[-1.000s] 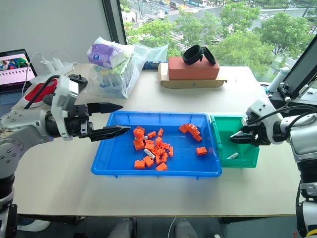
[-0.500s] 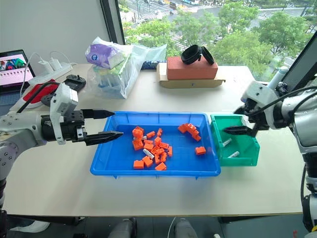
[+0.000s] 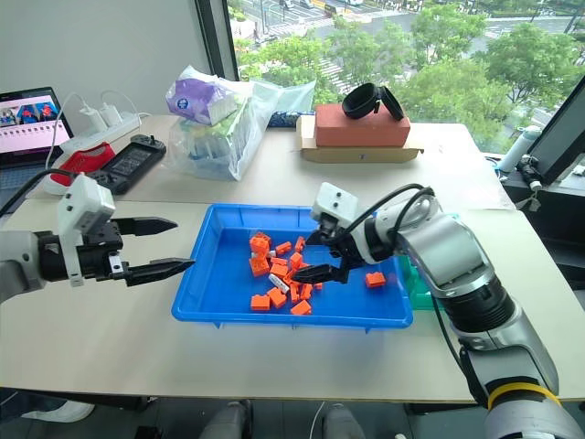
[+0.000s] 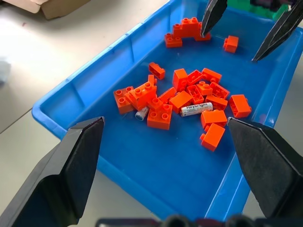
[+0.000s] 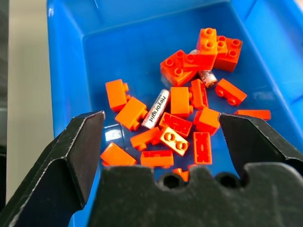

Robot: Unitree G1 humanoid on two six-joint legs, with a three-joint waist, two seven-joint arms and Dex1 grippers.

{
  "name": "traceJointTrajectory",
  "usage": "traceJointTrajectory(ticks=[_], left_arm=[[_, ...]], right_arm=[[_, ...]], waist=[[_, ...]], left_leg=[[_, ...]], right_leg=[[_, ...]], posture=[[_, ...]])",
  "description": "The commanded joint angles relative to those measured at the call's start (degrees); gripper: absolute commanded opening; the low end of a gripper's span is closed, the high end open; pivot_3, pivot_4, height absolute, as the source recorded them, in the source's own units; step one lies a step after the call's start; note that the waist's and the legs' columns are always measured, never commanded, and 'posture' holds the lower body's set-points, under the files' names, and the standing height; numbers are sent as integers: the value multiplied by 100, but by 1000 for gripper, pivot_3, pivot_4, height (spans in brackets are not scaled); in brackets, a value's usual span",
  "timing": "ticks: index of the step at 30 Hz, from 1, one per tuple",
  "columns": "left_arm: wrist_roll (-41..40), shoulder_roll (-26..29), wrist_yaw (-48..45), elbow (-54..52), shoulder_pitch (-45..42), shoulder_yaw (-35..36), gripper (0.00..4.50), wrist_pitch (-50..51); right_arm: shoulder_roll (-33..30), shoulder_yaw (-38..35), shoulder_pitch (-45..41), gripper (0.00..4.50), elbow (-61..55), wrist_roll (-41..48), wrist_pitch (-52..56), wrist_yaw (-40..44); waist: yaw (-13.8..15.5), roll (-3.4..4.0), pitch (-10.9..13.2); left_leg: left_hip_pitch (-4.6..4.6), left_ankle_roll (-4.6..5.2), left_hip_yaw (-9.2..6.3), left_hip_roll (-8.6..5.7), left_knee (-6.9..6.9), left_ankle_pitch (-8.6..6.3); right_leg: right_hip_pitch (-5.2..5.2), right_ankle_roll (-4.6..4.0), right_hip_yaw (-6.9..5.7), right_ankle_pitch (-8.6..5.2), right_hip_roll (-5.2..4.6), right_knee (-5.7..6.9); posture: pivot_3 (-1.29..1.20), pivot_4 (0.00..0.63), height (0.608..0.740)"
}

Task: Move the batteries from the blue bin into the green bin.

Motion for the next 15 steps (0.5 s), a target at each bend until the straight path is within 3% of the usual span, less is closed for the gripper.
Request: traceJointTrajectory(ticks=[1, 10, 13, 15], left_arm=[[-153, 78, 101, -308, 106, 377, 4500, 104], [-331, 56, 285, -484, 172, 455, 4500, 231], [-369, 55, 327, -503, 161, 455, 4500, 245], [-396, 61, 352, -502, 159, 450, 4500, 240]], right_arm=[[470, 96, -344, 4485, -185, 374, 879, -330], [1091, 548, -479, 4485, 535, 405, 1198, -1015], [1171, 635, -459, 3812, 679, 447, 1241, -1143], [1182, 705, -452, 3104, 791, 411, 1197, -1218]], waist=[[2, 0, 0], [9, -3, -2], [4, -4, -2], [1, -4, -2]], left_leg=[[0, 0, 0, 0, 0, 0], [2, -1, -2, 2, 0, 0], [2, -1, -2, 2, 0, 0], [2, 0, -2, 3, 0, 0]], right_leg=[[0, 0, -1, 0, 1, 0], [-1, -2, -1, 1, 3, 6], [-2, -2, -1, 1, 4, 7], [-3, -2, -1, 1, 5, 8]], posture=[[0, 150, 740], [0, 150, 740], [0, 150, 740], [0, 150, 740]])
